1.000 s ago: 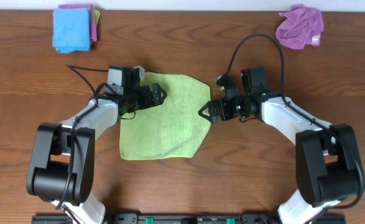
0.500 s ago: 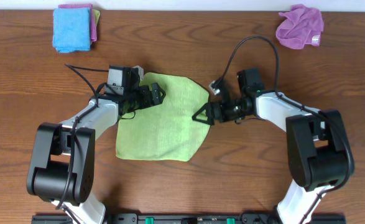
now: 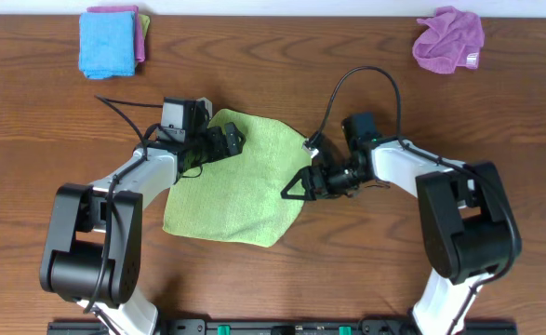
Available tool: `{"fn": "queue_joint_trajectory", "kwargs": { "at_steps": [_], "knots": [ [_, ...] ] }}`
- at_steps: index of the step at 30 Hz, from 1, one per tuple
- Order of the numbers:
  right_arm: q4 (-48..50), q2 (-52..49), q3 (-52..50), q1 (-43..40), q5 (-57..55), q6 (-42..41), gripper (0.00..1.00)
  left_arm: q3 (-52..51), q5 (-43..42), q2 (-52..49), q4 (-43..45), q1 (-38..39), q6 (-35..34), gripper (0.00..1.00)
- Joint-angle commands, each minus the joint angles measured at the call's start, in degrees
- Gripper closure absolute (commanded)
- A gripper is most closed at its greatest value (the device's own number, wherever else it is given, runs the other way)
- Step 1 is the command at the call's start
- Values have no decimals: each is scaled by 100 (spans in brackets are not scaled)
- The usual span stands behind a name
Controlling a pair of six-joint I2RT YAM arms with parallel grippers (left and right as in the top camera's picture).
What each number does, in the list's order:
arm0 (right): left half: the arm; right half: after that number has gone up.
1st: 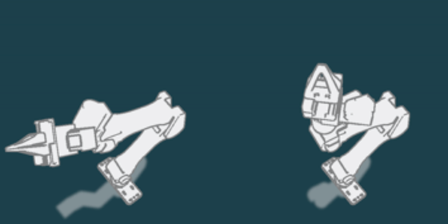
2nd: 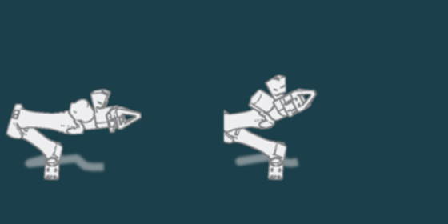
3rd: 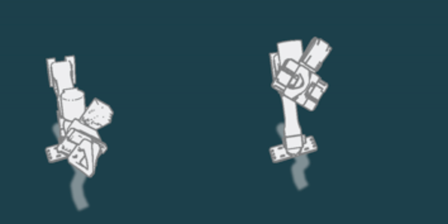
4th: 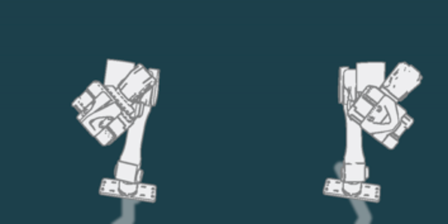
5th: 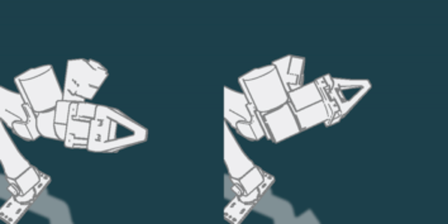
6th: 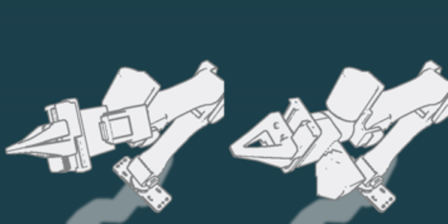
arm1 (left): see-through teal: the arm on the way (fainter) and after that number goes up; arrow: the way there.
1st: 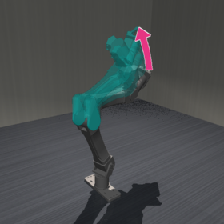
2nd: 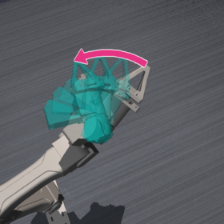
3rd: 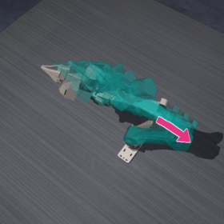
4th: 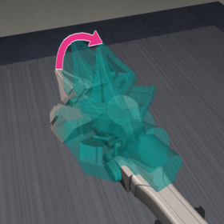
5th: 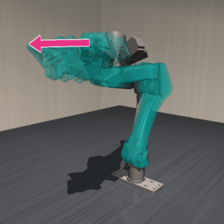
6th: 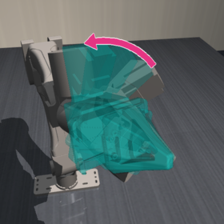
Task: Fold the cloth
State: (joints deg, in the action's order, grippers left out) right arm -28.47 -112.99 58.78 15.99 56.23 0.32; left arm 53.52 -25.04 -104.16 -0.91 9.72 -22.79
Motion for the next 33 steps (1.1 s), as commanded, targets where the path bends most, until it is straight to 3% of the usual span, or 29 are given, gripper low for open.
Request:
{"fn": "queue_joint_trajectory", "kwargs": {
  "at_steps": [1, 6, 11, 17, 20, 33],
  "knots": [
    [103, -164, 149, 68, -74, -262, 17, 109, 151, -63, -52, 7, -72, 1],
    [-15, -164, 420, 122, 946, -420, 23, 109, 173, -63, -52, 4, -153, 1],
    [-649, -44, 706, 286, 1250, -378, 25, 109, 326, -63, -46, 4, -214, 1],
    [-1768, 476, 927, 365, -938, -262, 17, 109, 468, -63, -4, 7, -299, 2],
    [-2293, 509, 907, 494, -992, 2, 17, 109, 466, -63, 81, 7, -321, 2],
    [-2627, 509, 892, 1480, -1858, -52, 16, 109, 728, -63, 334, 0, -511, 4]
  ]
}}
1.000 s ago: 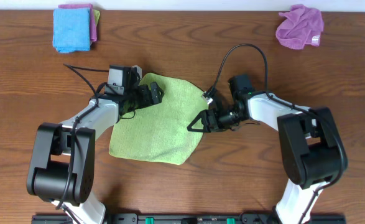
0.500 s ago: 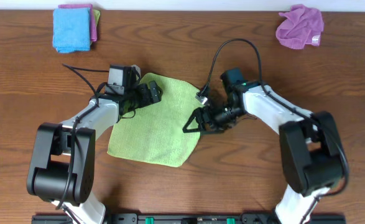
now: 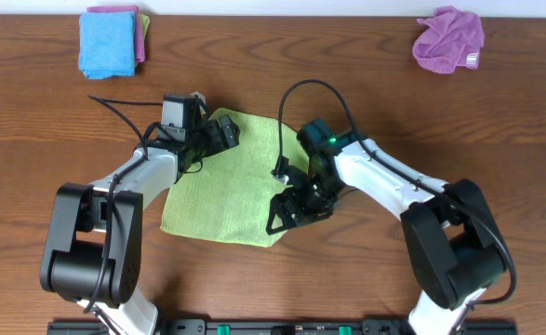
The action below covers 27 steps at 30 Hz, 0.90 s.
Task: Fold the cloth
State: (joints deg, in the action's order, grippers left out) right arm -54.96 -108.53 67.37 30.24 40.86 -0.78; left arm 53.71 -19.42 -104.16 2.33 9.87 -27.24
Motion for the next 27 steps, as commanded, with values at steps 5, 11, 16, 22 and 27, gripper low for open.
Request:
{"fn": "queue_joint_trajectory", "kwargs": {
  "at_steps": [5, 11, 16, 22, 27],
  "knots": [
    [282, 63, 33, 59, -981, 55, 31, 90, 166, -63, 9, -15, -66, 5],
    [1040, 63, 227, 55, -1456, -328, 99, 90, 164, -63, -103, -15, -63, 4],
    [1226, 63, 645, 55, -2859, -350, 99, 90, 166, -63, -208, -15, -63, 4],
    [1827, -52, 645, 0, -3340, -337, 99, 90, 166, -63, -229, -15, -66, 4],
    [2149, -354, 645, -24, -3582, -219, 99, 90, 166, -63, -229, -15, -66, 4]
  ]
}}
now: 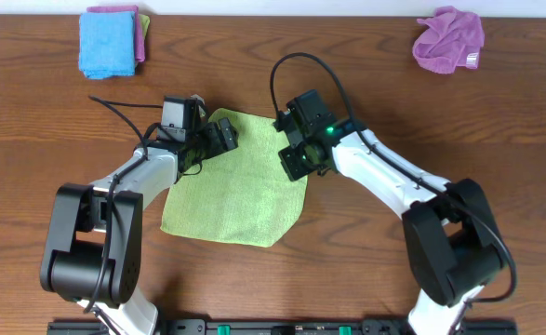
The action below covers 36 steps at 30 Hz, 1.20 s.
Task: Fold the cloth
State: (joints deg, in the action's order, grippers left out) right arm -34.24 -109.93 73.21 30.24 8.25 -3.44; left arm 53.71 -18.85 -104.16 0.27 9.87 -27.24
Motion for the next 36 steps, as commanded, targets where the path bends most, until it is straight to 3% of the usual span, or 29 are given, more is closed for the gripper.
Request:
{"fn": "queue_joint_trajectory", "kwargs": {
  "at_steps": [1, 22, 35, 36],
  "knots": [
    [146, -282, 61, -35, -387, 50, 99, 90, 109, -63, -24, -15, -66, 4],
    [1178, -1681, 374, -732, -675, 92, 99, 90, -17, -63, 79, -13, -247, 5],
    [835, -1773, 964, -767, -328, 90, 99, 92, 216, -262, 1040, -13, -619, 0],
    [796, -1773, 964, -767, -330, 92, 99, 92, 190, -326, 1091, -13, -664, 5]
  ]
}}
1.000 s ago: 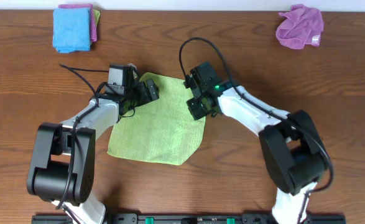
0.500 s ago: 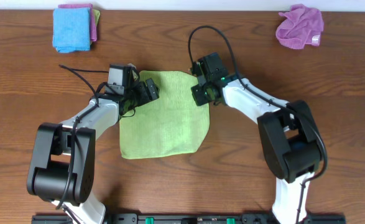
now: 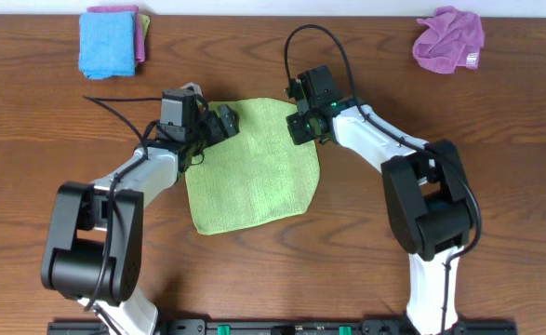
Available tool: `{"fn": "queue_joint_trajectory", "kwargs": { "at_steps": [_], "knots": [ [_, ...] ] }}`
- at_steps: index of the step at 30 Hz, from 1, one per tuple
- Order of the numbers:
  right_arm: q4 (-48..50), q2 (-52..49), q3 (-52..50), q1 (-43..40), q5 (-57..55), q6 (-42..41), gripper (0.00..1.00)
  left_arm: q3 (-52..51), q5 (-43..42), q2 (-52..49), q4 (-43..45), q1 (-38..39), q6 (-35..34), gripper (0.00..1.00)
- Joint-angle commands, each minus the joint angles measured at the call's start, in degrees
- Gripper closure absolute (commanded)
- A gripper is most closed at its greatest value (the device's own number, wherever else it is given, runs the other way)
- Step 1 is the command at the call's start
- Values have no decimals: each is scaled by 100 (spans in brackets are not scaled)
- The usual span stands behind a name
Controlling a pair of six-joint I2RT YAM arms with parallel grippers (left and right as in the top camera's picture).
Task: Fold the cloth
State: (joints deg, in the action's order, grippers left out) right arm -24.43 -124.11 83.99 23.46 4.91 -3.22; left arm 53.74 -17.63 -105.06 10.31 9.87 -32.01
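A light green cloth (image 3: 254, 172) lies spread flat on the wooden table, its far edge running between my two grippers. My left gripper (image 3: 219, 125) sits at the cloth's far left corner and looks shut on it. At the far right corner my right gripper (image 3: 299, 127) also looks shut on the cloth. The near edge of the cloth lies loose toward the table's front, with a rounded near right corner.
A folded blue cloth (image 3: 108, 42) on top of a pink one (image 3: 141, 35) sits at the far left. A crumpled purple cloth (image 3: 450, 39) lies at the far right. Cables loop up from both wrists.
My right gripper has moved from the cloth's right side to its far right corner. The cloth has shifted right and away and lies squarer. The left gripper has moved slightly away, still at its corner.
My left gripper stayed at the cloth's far left corner throughout. My right gripper was first at the cloth's right edge, then by its near right corner, then over its upper right part. Now it is at the far right corner, with the cloth stretched between both grippers.
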Motion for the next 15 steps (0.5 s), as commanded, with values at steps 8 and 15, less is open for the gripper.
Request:
{"fn": "queue_joint_trajectory", "kwargs": {
  "at_steps": [8, 15],
  "knots": [
    [-308, -354, -114, -90, 4, 70, 99, 90, -778, -428, 63, -15, -186, 44],
    [-487, -354, -114, -90, 4, 70, 99, 92, -1145, -402, 87, -15, -33, 94]
  ]
}}
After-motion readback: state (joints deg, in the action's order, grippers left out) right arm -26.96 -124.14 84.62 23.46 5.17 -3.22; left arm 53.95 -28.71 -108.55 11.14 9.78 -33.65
